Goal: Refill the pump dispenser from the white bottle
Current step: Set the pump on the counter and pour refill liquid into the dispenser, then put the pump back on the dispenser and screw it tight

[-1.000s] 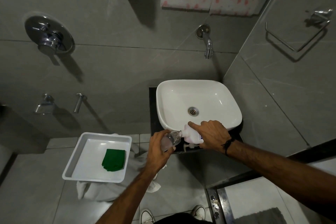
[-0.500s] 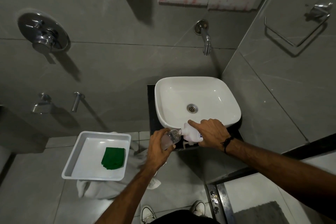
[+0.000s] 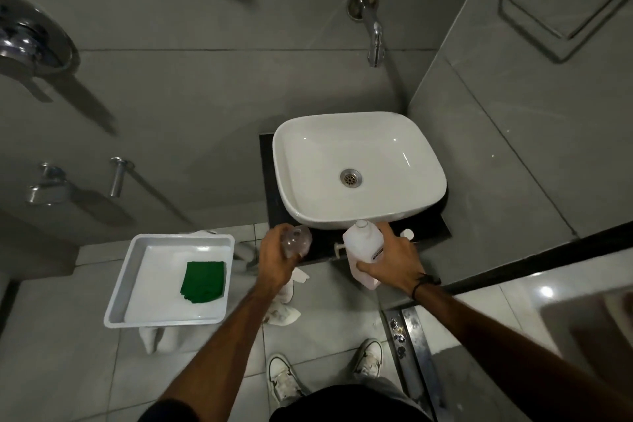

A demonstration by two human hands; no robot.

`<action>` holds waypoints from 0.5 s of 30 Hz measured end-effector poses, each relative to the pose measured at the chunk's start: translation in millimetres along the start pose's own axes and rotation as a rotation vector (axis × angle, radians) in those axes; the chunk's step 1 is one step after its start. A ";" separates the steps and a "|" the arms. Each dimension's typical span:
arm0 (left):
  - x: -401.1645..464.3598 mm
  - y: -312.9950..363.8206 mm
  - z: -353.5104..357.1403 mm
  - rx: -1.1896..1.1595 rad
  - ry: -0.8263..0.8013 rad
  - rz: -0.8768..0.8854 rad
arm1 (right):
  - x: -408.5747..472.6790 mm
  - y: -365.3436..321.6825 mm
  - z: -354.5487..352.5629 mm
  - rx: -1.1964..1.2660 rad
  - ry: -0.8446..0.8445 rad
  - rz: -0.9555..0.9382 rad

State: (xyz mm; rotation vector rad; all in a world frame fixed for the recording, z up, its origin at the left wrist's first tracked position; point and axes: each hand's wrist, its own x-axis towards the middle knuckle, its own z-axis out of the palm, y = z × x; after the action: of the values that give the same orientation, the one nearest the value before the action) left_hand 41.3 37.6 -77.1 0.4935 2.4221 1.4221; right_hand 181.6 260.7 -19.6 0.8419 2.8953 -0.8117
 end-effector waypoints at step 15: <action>-19.5 -12.1 35.2 0.193 0.139 -0.520 | -16.4 97.5 0.0 0.170 0.041 0.174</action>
State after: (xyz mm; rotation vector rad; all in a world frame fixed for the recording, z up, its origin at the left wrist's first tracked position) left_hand 71.5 51.1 -102.9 -0.2005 2.5478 1.0336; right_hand 244.9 322.7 -63.5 1.1194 2.7654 -1.0445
